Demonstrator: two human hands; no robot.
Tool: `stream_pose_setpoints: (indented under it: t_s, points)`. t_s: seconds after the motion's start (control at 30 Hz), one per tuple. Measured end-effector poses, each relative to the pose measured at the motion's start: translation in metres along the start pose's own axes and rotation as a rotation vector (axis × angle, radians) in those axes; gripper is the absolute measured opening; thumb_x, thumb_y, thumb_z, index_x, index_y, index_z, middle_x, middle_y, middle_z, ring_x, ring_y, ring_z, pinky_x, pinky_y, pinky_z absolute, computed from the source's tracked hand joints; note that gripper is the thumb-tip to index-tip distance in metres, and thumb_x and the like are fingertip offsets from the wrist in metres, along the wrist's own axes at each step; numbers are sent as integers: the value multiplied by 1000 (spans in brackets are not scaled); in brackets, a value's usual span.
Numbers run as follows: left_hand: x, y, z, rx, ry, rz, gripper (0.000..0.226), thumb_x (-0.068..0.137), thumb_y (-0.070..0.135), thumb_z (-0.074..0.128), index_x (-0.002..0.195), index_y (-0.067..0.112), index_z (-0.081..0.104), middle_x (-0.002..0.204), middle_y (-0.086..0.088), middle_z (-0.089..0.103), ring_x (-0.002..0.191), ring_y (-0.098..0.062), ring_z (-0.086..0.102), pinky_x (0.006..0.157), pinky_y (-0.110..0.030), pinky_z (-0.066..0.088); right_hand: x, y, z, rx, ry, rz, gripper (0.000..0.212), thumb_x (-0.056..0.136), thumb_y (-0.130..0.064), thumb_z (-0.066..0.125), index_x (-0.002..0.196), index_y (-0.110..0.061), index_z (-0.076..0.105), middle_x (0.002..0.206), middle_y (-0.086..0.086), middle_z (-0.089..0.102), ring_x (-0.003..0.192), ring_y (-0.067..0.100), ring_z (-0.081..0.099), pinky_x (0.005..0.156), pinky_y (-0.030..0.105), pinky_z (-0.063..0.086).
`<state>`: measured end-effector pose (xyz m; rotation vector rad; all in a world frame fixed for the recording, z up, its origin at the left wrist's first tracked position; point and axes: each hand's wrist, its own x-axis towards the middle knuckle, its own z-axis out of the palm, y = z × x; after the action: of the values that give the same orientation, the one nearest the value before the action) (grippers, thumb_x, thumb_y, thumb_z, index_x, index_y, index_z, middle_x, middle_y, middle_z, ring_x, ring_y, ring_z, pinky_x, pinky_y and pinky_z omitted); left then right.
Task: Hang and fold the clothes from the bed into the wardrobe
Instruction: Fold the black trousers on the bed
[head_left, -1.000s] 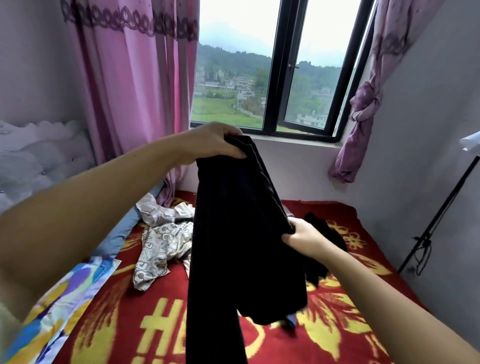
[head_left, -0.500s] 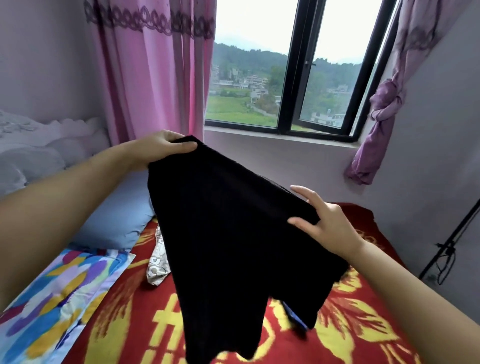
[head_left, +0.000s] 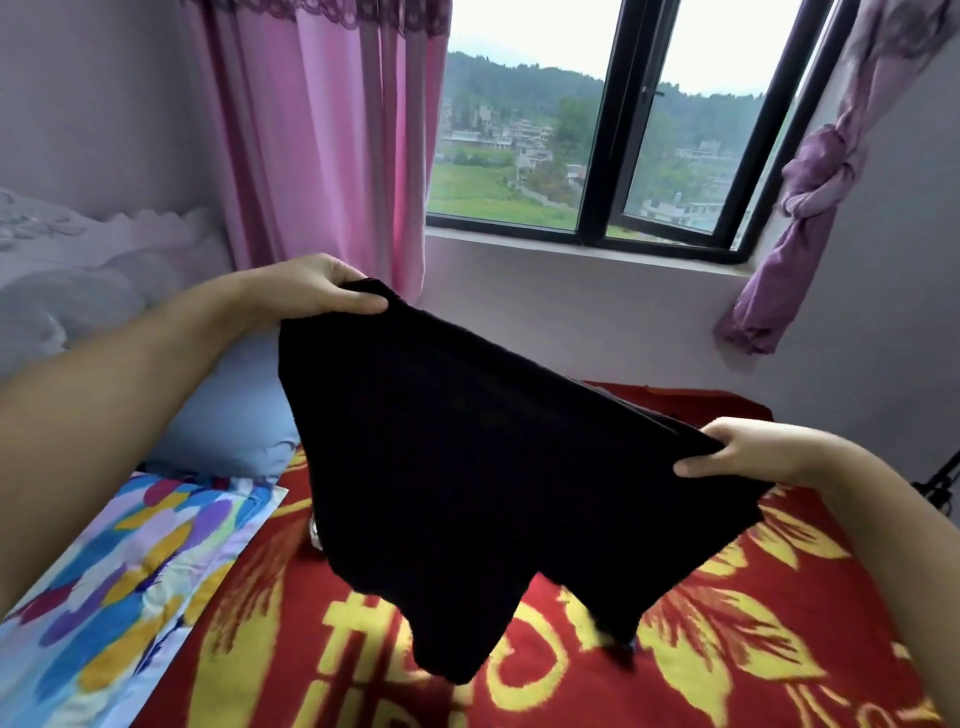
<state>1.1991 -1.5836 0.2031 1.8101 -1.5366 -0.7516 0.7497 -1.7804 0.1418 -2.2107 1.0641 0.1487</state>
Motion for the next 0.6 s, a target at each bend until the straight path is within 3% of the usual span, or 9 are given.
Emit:
stream_pose_setpoints:
  t_s: [0.1,0.2,0.27,0.43,0.6]
  points:
    - [29,-17,5,252,194,34,16,85,41,68,86,25,73,77,5,72,73,-13,68,59,-17,50,39,-6,5,-76,173,-5,13,91,-28,65,80,-23,69,78,-6,71,70,9,66,60,19,46]
    - [64,-40,11,625,378,-32,23,91,41,59,99,22,69,94,1,70,90,-23,64,75,-37,50,92,-10,21,-178,372,59,12,95,-23,58,91,-15,67,84,3,67,85,24,63,68,27,45]
    - [85,-56,11,766,503,-86,28,93,45,52,101,21,65,100,-3,67,96,-28,61,73,-36,43,123,-14,30,-171,532,102,15,94,-17,54,101,-15,66,98,11,68,95,30,62,76,32,47]
    - [126,-54,-10,760,831,-22,34,96,41,47,99,9,59,100,-23,65,93,-42,60,70,-41,42,167,-43,4,-70,903,43,27,86,-4,48,104,-16,65,105,21,67,99,38,61,76,37,44]
    - [111,-20,-18,676,956,206,41,93,51,44,105,17,63,95,-19,67,89,-39,61,69,-41,43,155,-44,-35,90,1031,-5,26,87,-6,44,102,-10,66,102,19,67,95,30,60,73,30,35]
